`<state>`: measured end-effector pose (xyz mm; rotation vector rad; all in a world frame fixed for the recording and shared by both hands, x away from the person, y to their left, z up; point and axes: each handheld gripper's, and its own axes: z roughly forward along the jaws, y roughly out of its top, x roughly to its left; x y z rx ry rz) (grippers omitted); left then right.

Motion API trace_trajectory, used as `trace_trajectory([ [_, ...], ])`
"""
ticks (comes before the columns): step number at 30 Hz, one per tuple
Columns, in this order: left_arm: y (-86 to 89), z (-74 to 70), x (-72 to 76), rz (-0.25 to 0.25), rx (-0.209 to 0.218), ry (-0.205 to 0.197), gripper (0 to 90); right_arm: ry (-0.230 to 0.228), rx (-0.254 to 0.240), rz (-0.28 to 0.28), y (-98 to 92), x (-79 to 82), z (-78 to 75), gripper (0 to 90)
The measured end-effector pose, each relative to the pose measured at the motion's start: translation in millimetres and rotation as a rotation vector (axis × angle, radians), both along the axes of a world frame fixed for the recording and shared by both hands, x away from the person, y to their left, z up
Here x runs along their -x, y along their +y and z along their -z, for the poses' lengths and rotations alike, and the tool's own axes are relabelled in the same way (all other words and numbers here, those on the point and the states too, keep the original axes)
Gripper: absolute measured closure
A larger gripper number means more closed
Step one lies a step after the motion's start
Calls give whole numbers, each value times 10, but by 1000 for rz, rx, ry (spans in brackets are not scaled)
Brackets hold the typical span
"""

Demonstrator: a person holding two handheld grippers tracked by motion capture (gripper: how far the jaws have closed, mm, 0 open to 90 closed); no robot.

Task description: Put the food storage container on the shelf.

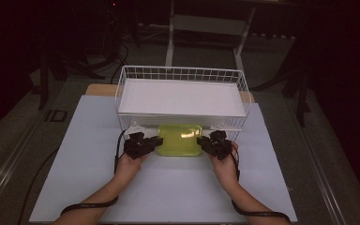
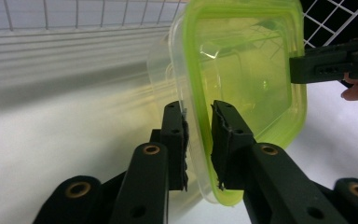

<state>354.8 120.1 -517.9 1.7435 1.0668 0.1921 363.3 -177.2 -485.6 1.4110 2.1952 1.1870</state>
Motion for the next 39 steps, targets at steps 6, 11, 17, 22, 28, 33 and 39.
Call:
trace_trajectory([
  [6,-13,1,-68,-18,-20,-8,677,-29,32,15,49,-49,29,662],
  [11,-20,30,-121,-23,-10,-24,596,-36,35,37,75,-72,46,601],
  [17,-39,46,-180,-18,-9,-13,440,-44,38,55,77,-94,64,523],
  [22,-56,30,-191,-18,-18,-11,377,-60,38,57,89,-71,66,478],
  [28,37,-13,-143,45,30,-81,179,-70,18,61,51,-26,21,464],
  [33,85,-93,-58,50,44,-108,75,-65,8,42,16,67,-37,473],
  [39,140,-199,184,103,15,-156,14,-69,7,-6,54,266,-95,537],
])
